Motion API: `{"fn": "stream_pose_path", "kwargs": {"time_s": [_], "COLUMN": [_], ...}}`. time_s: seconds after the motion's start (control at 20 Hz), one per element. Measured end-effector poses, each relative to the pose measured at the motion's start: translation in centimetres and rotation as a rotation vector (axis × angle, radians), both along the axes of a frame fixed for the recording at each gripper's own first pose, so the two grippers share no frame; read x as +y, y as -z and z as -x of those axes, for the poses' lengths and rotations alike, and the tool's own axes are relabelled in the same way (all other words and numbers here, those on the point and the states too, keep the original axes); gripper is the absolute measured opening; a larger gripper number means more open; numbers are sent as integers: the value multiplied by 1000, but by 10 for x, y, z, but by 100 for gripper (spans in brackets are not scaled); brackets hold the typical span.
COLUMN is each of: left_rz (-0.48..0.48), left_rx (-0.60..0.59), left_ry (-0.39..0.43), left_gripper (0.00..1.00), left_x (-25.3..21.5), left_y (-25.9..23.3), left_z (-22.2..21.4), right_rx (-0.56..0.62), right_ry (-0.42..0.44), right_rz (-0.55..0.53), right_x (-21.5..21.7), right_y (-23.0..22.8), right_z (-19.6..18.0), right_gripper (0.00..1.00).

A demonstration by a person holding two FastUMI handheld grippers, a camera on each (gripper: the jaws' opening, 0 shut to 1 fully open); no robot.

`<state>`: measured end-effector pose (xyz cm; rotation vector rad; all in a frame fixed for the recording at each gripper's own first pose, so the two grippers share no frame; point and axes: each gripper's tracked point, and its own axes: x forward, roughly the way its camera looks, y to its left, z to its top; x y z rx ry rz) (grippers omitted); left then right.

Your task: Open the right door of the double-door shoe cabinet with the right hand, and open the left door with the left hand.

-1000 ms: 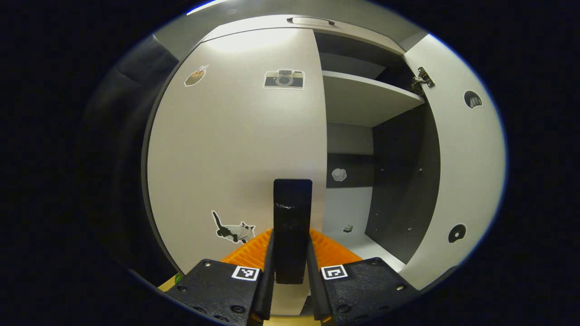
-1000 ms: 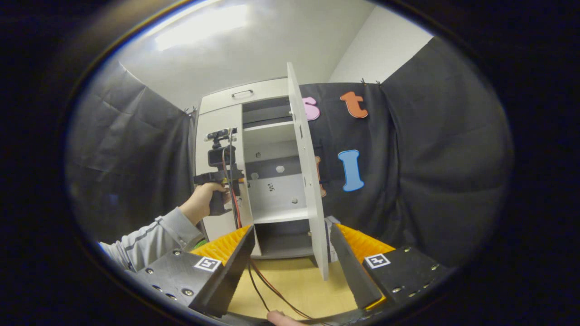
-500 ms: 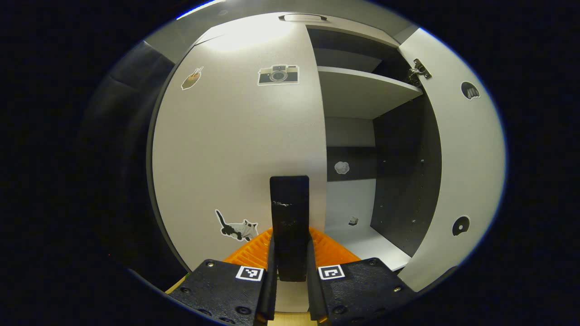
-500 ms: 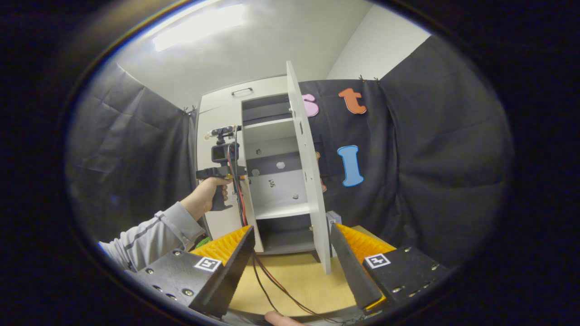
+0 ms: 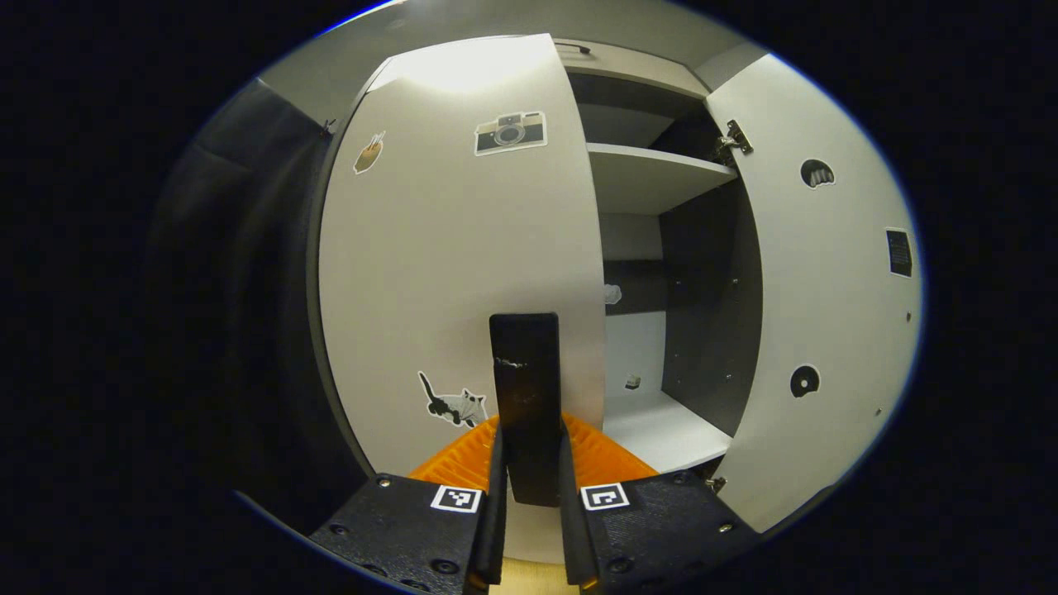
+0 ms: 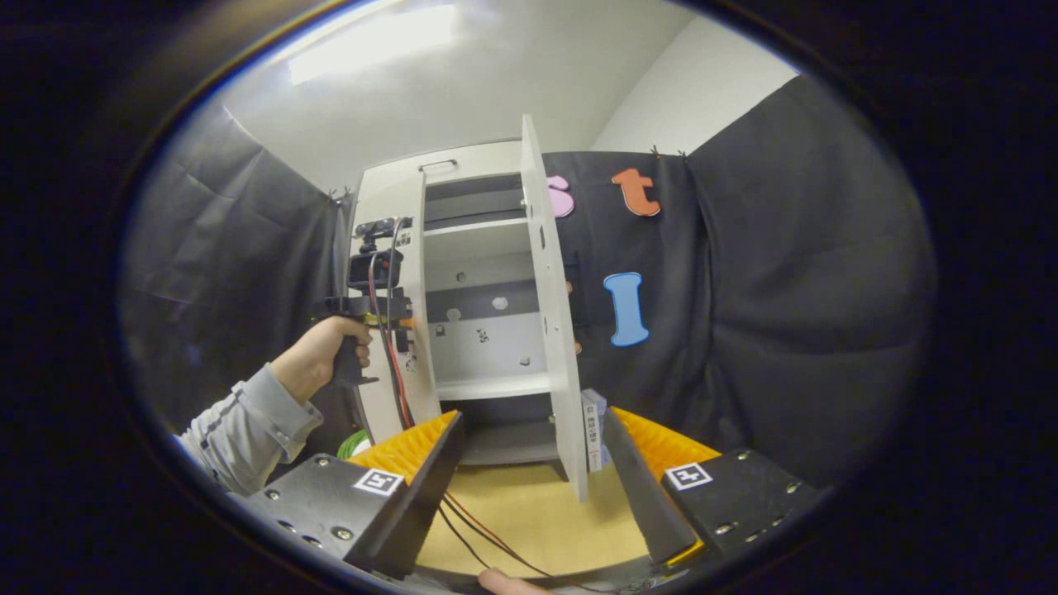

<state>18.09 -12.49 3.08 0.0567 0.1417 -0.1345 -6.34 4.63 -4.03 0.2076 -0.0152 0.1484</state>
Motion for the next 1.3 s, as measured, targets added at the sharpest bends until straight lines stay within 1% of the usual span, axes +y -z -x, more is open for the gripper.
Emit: {"fn": "stream_pose_path", "kwargs": {"time_s": [0.2,0.35,0.6,0.75,0.8,0.9,0.95,1.0,1.05,1.1,1.25,1.3], "left_rz": [3,-5,2,6,7,27,7,-19,-49,-43,-5,-1], "left_rx": [-17,-30,-41,-40,-37,-5,10,-55,-112,-159,-124,-110], "left_ry": [31,51,70,84,88,127,115,122,102,111,151,154], "left_gripper": [30,30,30,30,28,29,22,11,9,10,9,10], "left_x": [13,21,35,43,45,42,46,51,59,57,39,32], "left_y": [-2,-4,-3,-1,0,7,11,-4,-19,-32,-29,-25], "left_z": [22,36,54,67,72,89,93,100,100,100,104,93], "right_rx": [-4,-6,-7,1,2,5,5,4,4,3,9,12], "right_ry": [7,-3,-6,-11,-11,-16,-19,-19,-17,-16,-30,-34], "right_rz": [6,-4,17,21,21,16,16,19,25,30,23,23], "right_x": [4,9,22,27,29,33,36,37,39,42,50,51], "right_y": [-3,-7,-6,-3,-3,-2,-2,-2,-2,-1,4,6], "right_z": [-1,-1,-2,-5,-6,-7,-8,-8,-8,-9,-12,-15], "right_gripper": [99,99,99,99,99,99,99,99,99,99,99,99]}}
